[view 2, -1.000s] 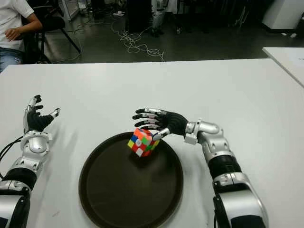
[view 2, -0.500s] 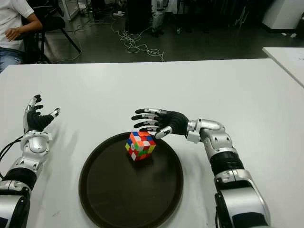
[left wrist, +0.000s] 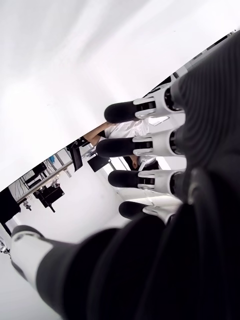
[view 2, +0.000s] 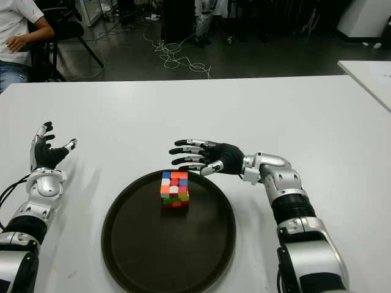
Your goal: Pick up the Rubik's Cube and put it in the plate
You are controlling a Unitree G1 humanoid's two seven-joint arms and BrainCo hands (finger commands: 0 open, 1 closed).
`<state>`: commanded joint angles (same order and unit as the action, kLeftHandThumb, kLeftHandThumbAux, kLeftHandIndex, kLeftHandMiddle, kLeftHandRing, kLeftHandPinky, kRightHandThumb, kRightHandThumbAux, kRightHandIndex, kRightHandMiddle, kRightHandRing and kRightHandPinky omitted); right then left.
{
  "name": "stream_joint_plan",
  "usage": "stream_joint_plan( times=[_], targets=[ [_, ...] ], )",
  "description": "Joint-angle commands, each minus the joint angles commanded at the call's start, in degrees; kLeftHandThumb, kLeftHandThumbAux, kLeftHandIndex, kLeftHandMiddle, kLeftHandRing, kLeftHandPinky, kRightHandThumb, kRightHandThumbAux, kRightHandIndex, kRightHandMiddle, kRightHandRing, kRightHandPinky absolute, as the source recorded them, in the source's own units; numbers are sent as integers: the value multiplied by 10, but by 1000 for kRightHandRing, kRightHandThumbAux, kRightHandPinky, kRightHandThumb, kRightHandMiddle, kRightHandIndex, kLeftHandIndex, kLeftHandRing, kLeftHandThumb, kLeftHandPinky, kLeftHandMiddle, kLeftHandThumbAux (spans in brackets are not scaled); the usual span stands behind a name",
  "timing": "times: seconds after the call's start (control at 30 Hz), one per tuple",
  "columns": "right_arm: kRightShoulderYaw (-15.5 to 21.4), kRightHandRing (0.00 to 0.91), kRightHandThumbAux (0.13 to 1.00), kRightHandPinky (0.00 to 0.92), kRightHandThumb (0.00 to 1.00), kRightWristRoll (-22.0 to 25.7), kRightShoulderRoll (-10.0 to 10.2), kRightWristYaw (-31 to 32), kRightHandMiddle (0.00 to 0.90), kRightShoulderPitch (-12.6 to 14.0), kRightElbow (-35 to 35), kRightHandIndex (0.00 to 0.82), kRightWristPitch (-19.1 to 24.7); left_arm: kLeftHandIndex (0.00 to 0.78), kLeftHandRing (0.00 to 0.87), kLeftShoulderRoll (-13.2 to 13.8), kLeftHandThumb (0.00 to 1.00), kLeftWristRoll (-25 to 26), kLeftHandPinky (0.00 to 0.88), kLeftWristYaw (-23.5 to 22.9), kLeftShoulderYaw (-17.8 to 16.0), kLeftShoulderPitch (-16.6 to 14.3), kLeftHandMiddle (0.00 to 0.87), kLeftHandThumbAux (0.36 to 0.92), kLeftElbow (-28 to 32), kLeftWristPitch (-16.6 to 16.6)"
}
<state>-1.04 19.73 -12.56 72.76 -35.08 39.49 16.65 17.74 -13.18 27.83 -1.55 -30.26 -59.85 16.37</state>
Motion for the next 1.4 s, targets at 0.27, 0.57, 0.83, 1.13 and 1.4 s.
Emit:
stream_joint_plan(
  times=[0.27, 0.57, 0.83, 1.13, 1.4],
  targets=[
    [3, 93, 969, 93, 6, 16, -11, 26, 105, -3, -9, 70, 33, 101, 167, 1, 288, -3, 184, 1, 2, -1, 158, 759, 1, -6],
    [9, 113, 981, 113, 0, 31, -17, 34, 122, -1, -24, 88, 52, 90, 173, 1, 256, -4, 203, -1, 3, 0, 159, 752, 3, -6],
    [17, 129, 990, 123, 0, 39, -16, 57, 136, -4, -14, 105, 31, 93, 164, -1, 261, -2, 174, 0, 2, 1, 157, 749, 5, -6],
    [27, 137, 996, 131, 0, 42, -18, 43, 143, -5, -17, 113, 50, 99, 171, -1, 260, -1, 182, 1, 1, 1, 162, 753, 4, -3],
    [64, 82, 987, 88, 0, 19, 33, -106, 100, 14, -25, 74, -71, 93, 165, -2, 249, 2, 185, -4, -1, 2, 156, 742, 6, -7]
  ],
)
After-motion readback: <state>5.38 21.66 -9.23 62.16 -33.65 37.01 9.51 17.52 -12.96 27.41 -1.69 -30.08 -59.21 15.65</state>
